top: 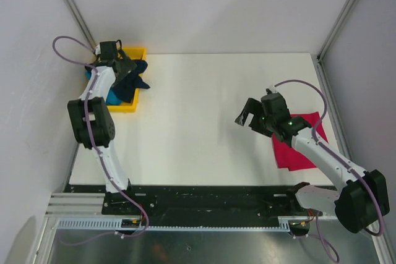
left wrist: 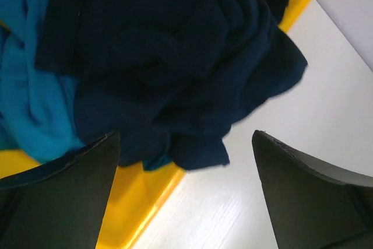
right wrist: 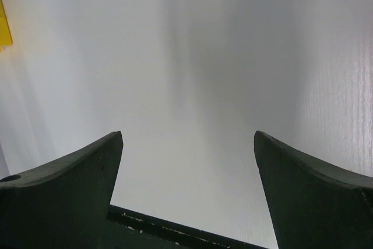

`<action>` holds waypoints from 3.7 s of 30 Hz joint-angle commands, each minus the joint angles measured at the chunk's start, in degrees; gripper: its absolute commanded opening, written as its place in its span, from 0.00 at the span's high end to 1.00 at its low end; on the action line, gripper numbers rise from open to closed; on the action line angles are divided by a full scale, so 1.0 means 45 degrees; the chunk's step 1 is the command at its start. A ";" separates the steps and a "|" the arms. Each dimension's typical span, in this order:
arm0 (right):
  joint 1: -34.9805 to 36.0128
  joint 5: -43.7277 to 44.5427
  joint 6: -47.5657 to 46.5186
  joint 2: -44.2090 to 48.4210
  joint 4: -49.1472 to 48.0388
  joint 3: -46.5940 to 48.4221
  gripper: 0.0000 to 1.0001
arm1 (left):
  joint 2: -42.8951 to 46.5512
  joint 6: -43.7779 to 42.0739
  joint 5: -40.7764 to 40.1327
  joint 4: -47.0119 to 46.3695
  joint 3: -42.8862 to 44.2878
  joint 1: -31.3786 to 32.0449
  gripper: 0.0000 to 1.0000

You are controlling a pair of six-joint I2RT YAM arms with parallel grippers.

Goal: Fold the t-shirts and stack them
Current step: Grab crumpled tshirt from bin with the left arm, then move the tshirt to the center of the board, then flatten out the tshirt

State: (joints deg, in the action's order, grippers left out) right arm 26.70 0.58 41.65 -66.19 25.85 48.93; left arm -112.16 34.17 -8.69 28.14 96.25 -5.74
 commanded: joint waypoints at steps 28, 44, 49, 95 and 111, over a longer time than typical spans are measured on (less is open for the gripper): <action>0.0254 -0.0822 -0.0691 -0.1142 -0.0927 0.0534 0.01 | 0.1745 0.0141 0.1426 -0.3202 -0.0254 -0.0403 1.00; 0.0036 -0.0551 -0.0501 -0.1183 -0.1282 0.0850 0.01 | 0.7480 -0.0923 0.3837 -0.4179 -0.0389 0.2216 1.00; -0.0125 -0.0346 -0.0434 -0.1106 -0.1113 0.0883 0.01 | 0.8225 -0.0797 0.3776 -0.4197 -0.0402 0.4001 1.00; -0.0415 0.2624 -0.2149 -0.7025 -0.4880 0.2838 0.17 | 1.3595 0.0665 0.5480 -0.1054 -1.3584 0.7159 0.08; -0.0478 0.1649 -0.2393 -1.1030 -0.4829 0.5737 0.27 | 1.3628 0.0556 0.5577 -0.0813 -1.3993 0.7473 0.09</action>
State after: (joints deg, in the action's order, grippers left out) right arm 24.45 9.54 31.11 -113.75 3.99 72.36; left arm -50.61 36.56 15.33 24.80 33.32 27.27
